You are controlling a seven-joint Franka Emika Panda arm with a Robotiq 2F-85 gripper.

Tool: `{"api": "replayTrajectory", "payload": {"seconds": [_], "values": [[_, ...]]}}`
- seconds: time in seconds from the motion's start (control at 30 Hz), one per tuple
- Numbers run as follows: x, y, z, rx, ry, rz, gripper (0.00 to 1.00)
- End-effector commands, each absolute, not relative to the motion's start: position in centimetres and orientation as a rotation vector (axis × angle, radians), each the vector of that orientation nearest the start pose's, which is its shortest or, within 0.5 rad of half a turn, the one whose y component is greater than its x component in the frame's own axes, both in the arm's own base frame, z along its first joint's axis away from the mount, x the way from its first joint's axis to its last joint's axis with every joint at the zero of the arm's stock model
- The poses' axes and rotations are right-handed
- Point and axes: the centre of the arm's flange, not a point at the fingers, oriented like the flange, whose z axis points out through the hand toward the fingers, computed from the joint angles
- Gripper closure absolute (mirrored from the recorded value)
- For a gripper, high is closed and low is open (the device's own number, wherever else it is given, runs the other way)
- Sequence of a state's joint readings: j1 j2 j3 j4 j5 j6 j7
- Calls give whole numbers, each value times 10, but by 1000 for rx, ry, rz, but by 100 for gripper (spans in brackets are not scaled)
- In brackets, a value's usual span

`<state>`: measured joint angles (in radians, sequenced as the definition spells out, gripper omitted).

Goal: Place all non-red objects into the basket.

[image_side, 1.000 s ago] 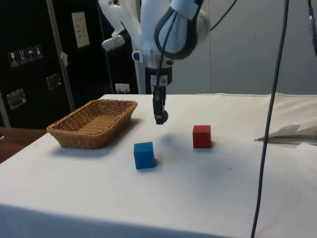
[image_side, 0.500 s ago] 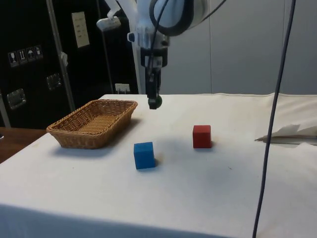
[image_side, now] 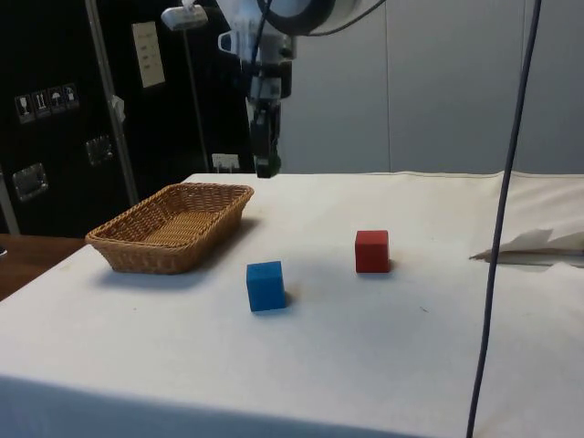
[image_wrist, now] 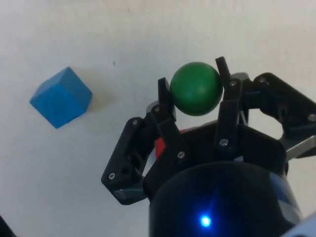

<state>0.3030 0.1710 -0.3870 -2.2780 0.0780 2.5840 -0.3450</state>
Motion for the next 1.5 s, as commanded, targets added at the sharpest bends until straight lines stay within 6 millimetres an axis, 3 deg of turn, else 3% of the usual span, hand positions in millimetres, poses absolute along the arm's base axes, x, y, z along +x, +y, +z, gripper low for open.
{"api": "replayTrajectory", "payload": {"seconds": [0.0, 0.47, 0.5, 0.73, 0.8, 1.0, 1.47], "values": [[549, -47, 302, -3152, -329, -224, 100], [594, -62, 294, -3132, -320, -240, 100], [591, -62, 294, -3146, -319, -244, 100], [624, -70, 283, -3115, -310, -254, 100], [621, -69, 284, -3129, -308, -259, 100], [650, -82, 272, -3110, -304, -266, 100], [681, -104, 244, -3132, -294, -277, 100]]}}
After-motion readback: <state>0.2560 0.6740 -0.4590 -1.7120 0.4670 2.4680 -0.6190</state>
